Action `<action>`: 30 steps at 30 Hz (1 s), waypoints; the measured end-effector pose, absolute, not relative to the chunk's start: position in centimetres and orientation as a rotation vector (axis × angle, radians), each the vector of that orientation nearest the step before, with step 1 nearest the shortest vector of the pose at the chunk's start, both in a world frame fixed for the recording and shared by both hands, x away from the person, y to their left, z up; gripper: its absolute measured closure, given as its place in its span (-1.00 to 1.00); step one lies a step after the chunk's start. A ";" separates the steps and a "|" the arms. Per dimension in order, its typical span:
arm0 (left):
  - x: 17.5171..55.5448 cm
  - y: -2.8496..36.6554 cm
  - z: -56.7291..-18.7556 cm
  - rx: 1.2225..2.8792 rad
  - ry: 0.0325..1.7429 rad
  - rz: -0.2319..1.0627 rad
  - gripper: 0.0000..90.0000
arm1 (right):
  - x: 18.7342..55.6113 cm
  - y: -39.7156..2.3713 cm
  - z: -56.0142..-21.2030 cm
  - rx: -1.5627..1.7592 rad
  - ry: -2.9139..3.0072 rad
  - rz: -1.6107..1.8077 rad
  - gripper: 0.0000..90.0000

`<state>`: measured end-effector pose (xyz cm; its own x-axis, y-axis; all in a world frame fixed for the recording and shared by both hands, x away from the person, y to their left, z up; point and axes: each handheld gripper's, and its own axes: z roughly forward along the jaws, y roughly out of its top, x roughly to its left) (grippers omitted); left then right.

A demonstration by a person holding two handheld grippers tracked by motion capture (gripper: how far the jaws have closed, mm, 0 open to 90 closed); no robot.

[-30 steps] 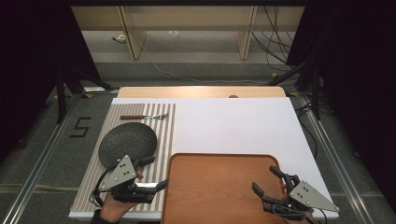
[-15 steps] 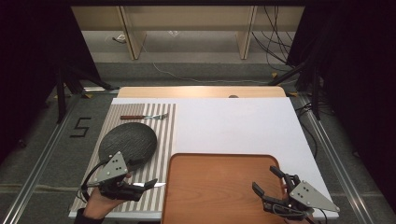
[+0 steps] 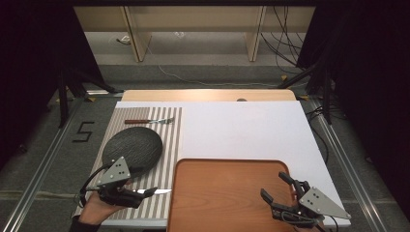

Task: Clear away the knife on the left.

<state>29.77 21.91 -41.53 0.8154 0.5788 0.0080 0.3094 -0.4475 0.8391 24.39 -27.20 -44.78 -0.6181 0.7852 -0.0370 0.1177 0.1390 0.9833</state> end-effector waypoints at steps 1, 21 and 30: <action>29.8 22.0 -41.6 2.071 0.658 0.369 -0.59 | 24.4 -27.2 -44.8 0.860 1.855 1.518 -0.51; 30.6 23.9 -42.7 2.231 0.714 0.320 -0.54 | 24.4 -27.2 -44.8 0.864 1.856 1.514 -0.51; 31.2 24.8 -43.8 2.357 0.773 0.312 -0.49 | 24.4 -27.2 -44.8 0.866 1.857 1.514 -0.51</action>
<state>31.21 24.76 -43.83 0.7999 0.5995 0.0268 0.4501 -0.6289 0.6339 24.45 -27.18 -44.83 -0.6173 0.7858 -0.0388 0.1203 0.1430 0.9824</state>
